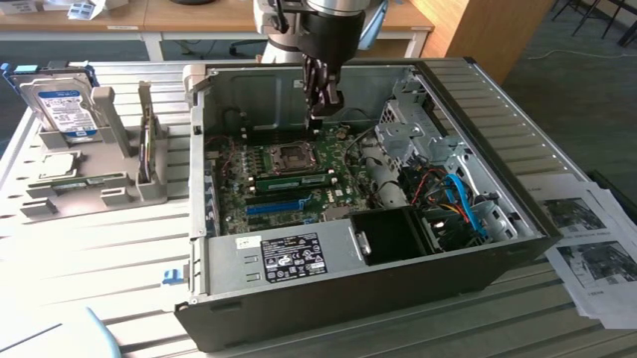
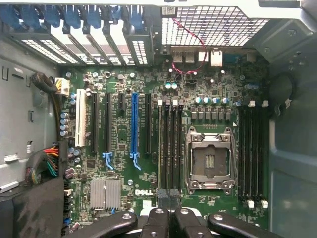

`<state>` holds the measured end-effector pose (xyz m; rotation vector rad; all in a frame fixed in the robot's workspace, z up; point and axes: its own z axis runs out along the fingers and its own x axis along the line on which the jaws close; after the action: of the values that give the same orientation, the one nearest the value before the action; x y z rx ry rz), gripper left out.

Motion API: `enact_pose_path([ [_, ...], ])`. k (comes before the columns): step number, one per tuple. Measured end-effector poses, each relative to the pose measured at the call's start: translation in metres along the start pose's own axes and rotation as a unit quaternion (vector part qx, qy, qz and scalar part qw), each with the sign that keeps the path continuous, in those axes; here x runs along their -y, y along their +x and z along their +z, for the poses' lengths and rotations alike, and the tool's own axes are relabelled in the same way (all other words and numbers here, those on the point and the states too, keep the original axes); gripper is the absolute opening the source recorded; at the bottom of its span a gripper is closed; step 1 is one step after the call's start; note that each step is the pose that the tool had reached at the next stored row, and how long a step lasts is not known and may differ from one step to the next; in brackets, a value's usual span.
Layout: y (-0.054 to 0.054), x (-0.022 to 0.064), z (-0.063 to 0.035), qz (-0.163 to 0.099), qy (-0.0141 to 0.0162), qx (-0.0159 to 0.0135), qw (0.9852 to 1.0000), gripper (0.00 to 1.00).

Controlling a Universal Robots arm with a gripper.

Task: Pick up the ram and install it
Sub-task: 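Press down the ram until it locks into place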

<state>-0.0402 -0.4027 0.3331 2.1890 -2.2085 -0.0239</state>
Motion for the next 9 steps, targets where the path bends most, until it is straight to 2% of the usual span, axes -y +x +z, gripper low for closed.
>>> enact_pose_path([
  [4, 0.0001, 0.0009, 0.0000, 0.000, 0.0000, 0.0000, 1.0000, 0.09],
  [9, 0.0000, 0.0086, -0.0003, 0.000, -0.0002, 0.0000, 1.0000, 0.09],
])
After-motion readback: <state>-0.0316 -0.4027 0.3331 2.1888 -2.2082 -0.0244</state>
